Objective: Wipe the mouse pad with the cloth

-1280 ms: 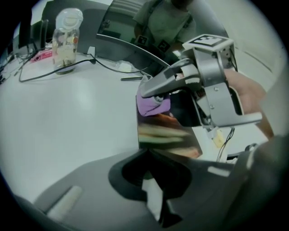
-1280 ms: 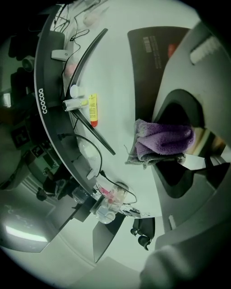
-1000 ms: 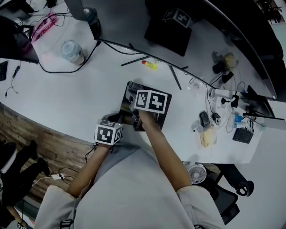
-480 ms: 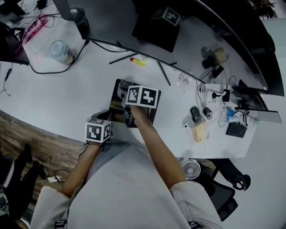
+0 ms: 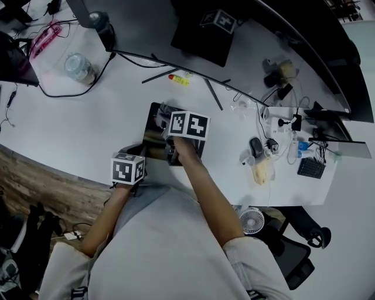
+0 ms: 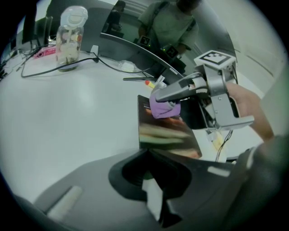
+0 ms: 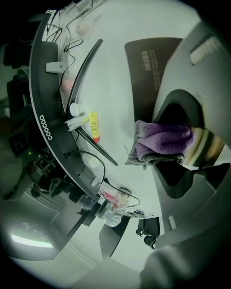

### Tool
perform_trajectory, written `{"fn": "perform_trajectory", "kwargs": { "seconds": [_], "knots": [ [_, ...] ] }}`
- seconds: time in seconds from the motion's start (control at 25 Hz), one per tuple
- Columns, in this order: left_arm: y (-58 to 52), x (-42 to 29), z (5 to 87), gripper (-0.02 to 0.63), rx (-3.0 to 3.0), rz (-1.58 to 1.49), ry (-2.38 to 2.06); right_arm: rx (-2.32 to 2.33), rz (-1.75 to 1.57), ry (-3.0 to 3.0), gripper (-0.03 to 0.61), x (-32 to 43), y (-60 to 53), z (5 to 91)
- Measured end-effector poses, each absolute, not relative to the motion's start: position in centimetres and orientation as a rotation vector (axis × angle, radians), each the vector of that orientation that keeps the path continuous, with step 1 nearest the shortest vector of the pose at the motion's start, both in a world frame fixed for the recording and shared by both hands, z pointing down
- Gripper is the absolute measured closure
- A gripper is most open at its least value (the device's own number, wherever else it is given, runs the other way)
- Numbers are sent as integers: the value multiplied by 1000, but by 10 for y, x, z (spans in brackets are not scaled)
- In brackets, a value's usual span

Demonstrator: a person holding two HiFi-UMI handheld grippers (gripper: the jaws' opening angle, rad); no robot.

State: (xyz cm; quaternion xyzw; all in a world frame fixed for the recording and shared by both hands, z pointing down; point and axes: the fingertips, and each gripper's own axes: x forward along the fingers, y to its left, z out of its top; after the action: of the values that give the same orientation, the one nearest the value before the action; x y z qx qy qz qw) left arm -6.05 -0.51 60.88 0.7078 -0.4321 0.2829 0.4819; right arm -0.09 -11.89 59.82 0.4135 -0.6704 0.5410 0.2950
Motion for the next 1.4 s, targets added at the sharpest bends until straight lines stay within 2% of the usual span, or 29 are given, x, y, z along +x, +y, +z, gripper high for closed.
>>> {"fn": "perform_trajectory", "kwargs": {
  "seconds": [1.4],
  "knots": [
    [-4,-58,606,614,1726,695,-1066,1130,1469,-1766,383,56,-114,599]
  ]
}}
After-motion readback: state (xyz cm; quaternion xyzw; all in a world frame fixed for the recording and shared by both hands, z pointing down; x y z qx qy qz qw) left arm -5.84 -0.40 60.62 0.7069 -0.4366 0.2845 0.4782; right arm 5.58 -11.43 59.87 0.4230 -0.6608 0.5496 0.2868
